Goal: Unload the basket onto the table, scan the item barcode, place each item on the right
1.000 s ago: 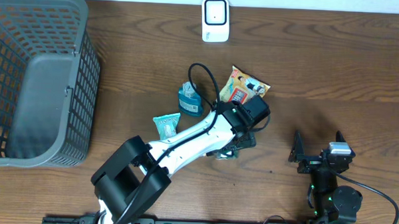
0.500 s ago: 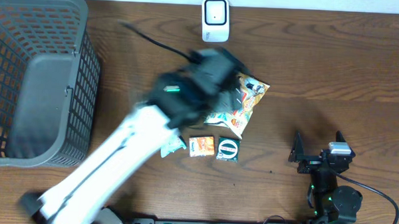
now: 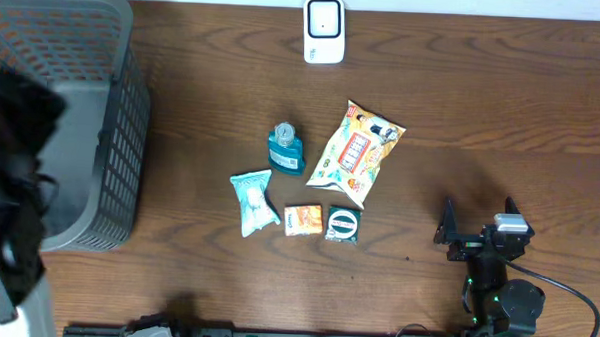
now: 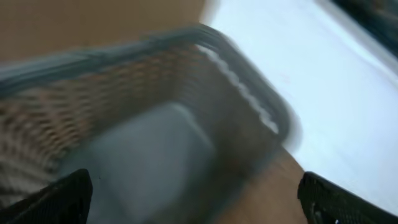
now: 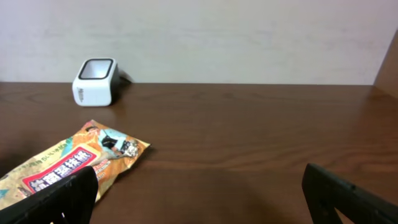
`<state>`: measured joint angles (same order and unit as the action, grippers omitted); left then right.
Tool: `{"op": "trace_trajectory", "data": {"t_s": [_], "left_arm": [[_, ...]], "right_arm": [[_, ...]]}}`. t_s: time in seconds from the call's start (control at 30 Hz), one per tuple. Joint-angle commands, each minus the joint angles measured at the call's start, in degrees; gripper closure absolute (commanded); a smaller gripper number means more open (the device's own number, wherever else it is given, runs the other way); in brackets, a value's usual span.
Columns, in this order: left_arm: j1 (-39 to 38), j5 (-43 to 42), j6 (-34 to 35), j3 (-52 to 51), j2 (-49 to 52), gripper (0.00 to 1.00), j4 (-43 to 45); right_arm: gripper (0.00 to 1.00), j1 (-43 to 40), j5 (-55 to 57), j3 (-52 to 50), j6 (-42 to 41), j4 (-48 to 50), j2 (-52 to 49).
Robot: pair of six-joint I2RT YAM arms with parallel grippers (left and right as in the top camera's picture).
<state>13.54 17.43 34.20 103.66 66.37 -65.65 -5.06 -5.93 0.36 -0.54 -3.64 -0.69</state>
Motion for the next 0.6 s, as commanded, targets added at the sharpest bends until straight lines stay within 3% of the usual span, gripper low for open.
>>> {"op": "trace_trajectory", "data": {"t_s": [0.0, 0.1, 0.3, 0.43, 0.57], "left_arm": [[11.4, -10.3, -1.2, 0.0, 5.9, 0.02, -2.1], [17.7, -17.0, -1.1, -0.1, 13.8, 0.02, -6.6], [19.7, -17.0, -3.0, -0.1, 19.3, 0.02, -11.7], [17.1, -17.0, -7.2, -0.1, 15.4, 0.02, -7.8], [13.8, -16.6, -11.7, -0.1, 7.2, 0.02, 2.2]], "right_arm": [[0.01, 0.2, 0.0, 0.0, 0.8, -0.2, 0.3], [0.01, 0.2, 0.0, 0.0, 0.8, -0.2, 0.3], [0.01, 0.2, 0.0, 0.0, 0.8, -0.2, 0.3], [0.01, 0.2, 0.0, 0.0, 0.9, -0.2, 0.3], [0.01, 0.2, 0.0, 0.0, 0.8, -0.2, 0.3]]}}
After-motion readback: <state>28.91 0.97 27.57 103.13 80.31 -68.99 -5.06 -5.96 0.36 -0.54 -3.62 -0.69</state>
